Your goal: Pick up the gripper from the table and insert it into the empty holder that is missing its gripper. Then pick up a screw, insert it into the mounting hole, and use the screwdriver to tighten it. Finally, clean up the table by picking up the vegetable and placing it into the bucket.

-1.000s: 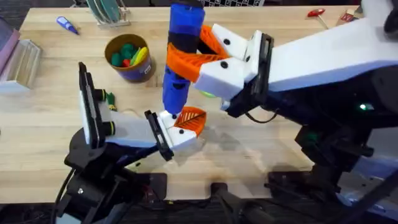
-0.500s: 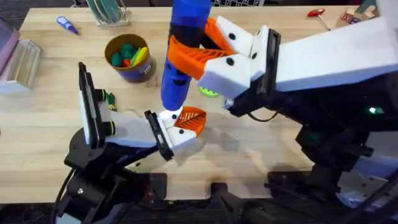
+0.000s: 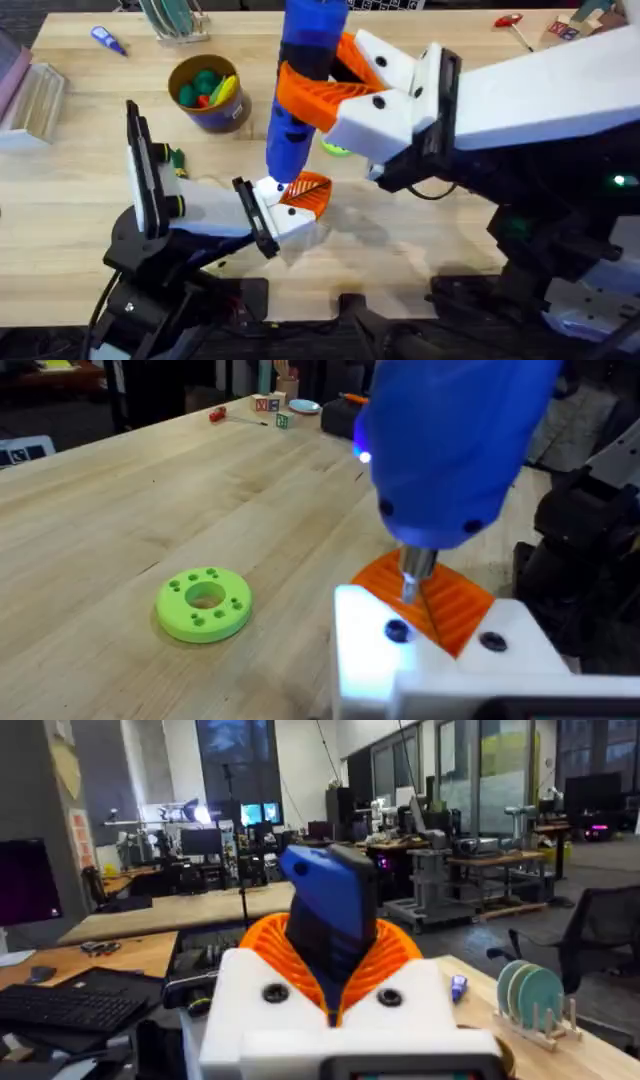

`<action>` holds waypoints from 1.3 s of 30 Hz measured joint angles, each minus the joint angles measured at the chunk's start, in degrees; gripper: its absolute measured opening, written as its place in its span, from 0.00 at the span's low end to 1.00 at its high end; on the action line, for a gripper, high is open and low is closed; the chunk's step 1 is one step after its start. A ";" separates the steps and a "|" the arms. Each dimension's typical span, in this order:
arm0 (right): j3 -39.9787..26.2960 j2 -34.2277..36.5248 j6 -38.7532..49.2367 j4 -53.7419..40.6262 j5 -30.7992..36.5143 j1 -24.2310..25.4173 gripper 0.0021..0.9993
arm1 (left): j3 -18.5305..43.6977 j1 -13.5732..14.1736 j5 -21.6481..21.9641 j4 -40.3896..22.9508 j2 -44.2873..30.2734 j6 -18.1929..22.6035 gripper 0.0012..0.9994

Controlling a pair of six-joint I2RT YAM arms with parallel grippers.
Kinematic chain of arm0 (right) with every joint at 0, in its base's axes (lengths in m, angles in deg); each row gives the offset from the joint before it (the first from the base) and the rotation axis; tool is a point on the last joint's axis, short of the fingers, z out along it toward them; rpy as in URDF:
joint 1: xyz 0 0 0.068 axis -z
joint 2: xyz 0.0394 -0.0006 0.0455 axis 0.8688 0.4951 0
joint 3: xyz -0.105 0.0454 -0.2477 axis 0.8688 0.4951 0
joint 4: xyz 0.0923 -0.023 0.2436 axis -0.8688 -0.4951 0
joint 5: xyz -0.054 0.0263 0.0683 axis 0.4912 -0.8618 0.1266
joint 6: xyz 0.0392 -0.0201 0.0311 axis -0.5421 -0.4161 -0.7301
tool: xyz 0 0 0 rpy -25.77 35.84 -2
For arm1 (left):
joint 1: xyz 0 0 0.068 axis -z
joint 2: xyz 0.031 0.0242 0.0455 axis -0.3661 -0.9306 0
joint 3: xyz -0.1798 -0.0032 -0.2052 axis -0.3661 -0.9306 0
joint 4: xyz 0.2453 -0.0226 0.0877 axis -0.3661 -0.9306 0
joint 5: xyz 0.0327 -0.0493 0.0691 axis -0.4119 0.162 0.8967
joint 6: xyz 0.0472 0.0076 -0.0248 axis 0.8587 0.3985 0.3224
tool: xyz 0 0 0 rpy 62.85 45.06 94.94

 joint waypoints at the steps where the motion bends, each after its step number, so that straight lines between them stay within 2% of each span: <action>1: 0.00 0.06 0.02 -0.13 0.00 0.00 0.02 | 0.00 0.00 -0.02 0.00 -0.01 0.00 0.00; 33: 0.00 1.92 -0.61 -0.03 0.00 -0.07 0.02 | 0.00 0.00 -0.02 0.00 -0.01 0.00 0.00; 39: -0.02 1.72 -1.62 5.60 0.01 -0.07 0.02 | 0.00 0.00 0.00 0.00 -0.01 0.00 0.00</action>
